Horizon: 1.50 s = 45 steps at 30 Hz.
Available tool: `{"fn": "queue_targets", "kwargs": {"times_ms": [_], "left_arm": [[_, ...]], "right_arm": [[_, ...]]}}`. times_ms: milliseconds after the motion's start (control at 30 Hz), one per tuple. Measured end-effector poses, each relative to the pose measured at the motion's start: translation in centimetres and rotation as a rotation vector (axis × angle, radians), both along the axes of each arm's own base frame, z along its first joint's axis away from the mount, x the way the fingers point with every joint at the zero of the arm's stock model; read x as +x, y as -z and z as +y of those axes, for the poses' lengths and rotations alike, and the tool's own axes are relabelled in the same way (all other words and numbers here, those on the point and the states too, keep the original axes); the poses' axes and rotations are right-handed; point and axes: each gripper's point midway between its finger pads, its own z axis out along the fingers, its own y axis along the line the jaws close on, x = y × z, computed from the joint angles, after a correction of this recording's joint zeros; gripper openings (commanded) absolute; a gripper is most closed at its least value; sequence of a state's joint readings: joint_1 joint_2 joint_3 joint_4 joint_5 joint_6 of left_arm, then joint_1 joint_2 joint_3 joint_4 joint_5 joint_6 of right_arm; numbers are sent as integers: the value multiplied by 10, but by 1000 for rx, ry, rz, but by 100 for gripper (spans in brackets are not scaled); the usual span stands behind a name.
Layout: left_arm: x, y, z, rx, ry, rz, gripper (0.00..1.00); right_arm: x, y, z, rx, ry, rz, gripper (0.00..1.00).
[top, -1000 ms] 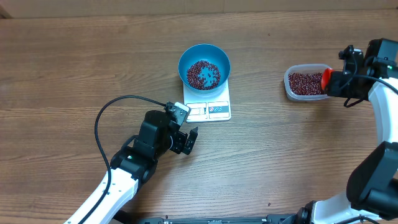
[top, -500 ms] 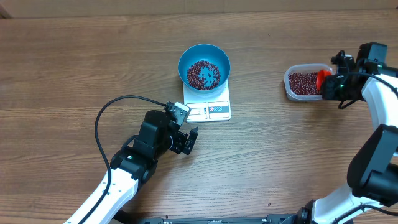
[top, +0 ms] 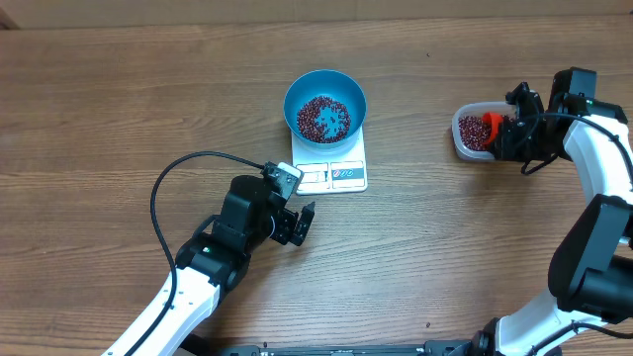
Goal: Scoop item into bowl and weigh 150g on scale
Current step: 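Scoop beans from the container again with the right gripper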
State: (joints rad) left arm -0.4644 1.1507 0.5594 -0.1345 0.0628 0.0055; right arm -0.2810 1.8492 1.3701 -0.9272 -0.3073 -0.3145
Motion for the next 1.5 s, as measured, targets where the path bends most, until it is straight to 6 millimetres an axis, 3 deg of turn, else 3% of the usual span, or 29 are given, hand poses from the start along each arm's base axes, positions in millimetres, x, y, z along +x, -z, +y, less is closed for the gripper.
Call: {"fn": "queue_targets", "kwargs": {"times_ms": [700,1067,1500], "left_arm": [[0,0,0,0,0,0,100],[0,0,0,0,0,0,100],[0,0,0,0,0,0,99]], "right_arm": [[-3,-1,19,134,42,18,4],[3,3,35,293,57,19,4],[1,-1,15,459,178,19,4]]}}
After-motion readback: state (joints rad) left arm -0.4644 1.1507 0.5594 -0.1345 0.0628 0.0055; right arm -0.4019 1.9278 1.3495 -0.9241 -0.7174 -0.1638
